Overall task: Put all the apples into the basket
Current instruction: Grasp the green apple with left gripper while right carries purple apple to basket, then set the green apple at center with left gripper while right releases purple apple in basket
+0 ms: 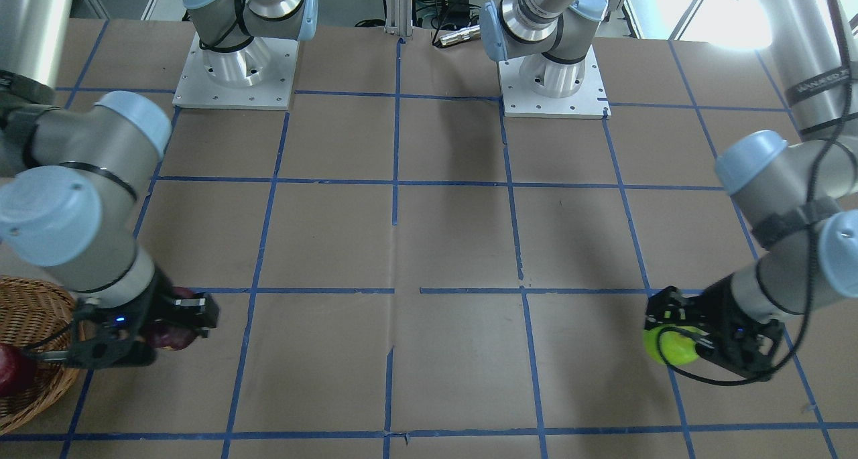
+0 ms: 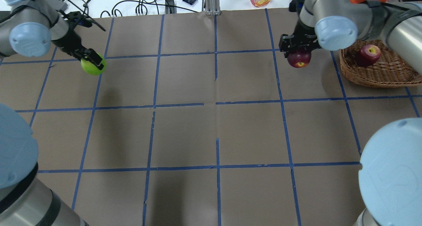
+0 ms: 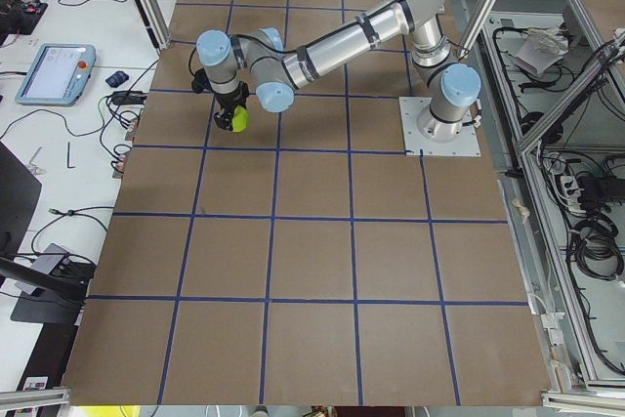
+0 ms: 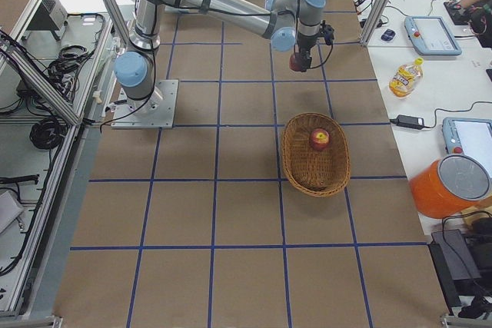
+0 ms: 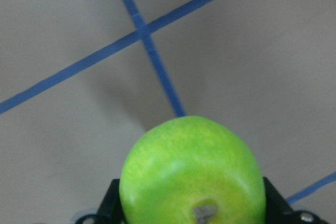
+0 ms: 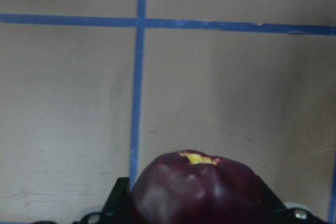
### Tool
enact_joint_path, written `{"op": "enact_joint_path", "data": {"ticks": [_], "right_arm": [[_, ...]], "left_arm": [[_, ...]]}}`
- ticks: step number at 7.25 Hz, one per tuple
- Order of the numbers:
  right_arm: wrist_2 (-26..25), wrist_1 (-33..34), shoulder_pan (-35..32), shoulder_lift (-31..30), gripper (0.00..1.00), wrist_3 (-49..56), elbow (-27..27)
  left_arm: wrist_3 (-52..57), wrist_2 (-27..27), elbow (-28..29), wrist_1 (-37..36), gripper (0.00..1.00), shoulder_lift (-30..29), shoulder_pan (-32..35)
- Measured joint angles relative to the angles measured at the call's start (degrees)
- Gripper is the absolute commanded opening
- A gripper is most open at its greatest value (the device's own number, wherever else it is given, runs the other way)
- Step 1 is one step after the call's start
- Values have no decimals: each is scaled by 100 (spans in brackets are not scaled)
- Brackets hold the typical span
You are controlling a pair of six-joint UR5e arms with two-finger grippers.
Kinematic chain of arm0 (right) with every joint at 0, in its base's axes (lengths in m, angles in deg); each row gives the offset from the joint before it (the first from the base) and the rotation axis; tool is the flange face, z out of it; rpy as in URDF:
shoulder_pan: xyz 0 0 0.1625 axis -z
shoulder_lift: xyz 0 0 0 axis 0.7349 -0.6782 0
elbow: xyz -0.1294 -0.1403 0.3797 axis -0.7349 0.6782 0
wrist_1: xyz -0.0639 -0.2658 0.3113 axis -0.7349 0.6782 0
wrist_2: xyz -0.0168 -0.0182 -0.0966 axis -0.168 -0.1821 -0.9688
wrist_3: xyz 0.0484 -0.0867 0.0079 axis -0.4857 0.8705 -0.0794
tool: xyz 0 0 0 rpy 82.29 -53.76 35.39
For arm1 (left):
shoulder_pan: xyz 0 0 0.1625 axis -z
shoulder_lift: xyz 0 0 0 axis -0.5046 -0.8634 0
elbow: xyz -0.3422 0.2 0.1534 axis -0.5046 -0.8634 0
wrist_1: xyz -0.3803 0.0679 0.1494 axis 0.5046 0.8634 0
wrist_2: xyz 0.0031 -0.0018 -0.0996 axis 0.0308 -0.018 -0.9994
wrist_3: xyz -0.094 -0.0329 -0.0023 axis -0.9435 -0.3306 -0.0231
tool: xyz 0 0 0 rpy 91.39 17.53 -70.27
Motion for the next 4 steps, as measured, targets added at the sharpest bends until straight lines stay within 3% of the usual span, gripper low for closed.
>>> {"op": "enact_joint_path", "data": {"ticks": [3,4], "right_arm": [[21,24,1416,792,28,1826,1009],[65,-9,1891,1051,28,2091,1185]], "left_arm": [[-3538,-54,-629,-173,13,580,1894],[-4682,144,-863,-644,13,600,2509]]}}
